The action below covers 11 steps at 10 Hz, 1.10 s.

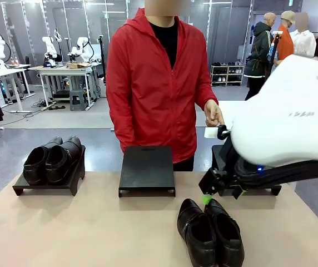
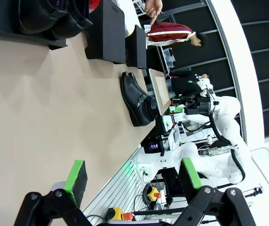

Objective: Place the shoes on the stand as instructed by the person.
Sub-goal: Pick up another pair of Shoes and place it on the Shoes Stand indicated by the person.

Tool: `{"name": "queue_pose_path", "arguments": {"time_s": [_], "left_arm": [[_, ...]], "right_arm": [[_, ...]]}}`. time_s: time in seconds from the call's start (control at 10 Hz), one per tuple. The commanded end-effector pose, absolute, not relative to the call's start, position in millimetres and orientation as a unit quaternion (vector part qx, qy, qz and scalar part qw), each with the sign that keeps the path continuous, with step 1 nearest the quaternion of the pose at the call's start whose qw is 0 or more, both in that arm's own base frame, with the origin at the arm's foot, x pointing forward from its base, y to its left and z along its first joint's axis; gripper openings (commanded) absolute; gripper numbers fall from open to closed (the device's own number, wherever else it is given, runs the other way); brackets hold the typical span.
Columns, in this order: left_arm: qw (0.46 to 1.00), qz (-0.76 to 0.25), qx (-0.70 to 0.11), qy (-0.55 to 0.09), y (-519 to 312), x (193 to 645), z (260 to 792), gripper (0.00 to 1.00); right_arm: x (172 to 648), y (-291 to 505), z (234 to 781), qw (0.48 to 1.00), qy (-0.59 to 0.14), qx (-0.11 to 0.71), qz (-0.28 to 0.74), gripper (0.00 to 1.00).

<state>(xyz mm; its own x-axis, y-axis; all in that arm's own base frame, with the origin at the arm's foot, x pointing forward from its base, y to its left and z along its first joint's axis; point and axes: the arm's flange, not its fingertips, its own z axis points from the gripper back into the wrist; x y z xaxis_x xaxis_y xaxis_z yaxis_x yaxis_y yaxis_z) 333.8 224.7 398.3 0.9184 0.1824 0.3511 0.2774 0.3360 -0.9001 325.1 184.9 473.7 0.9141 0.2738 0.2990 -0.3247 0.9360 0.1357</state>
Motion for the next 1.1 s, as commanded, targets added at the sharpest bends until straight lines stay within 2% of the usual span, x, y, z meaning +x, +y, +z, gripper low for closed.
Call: {"name": "queue_pose_path", "arguments": {"time_s": [0.0,0.4,1.0], "left_arm": [[0.791,-0.037,-0.577,-0.201,222.0,328.5,399.9,1.0],[0.791,-0.037,-0.577,-0.201,222.0,328.5,399.9,1.0],[0.791,-0.037,-0.577,-0.201,222.0,328.5,399.9,1.0]], "right_arm": [[311.4,190.4,422.8,0.982,-0.139,0.052,0.116,1.0],[314.5,194.5,384.7,0.988,-0.124,0.01,0.088,1.0],[318.7,190.3,337.5,0.993,-0.097,-0.001,0.062,1.0]]}}
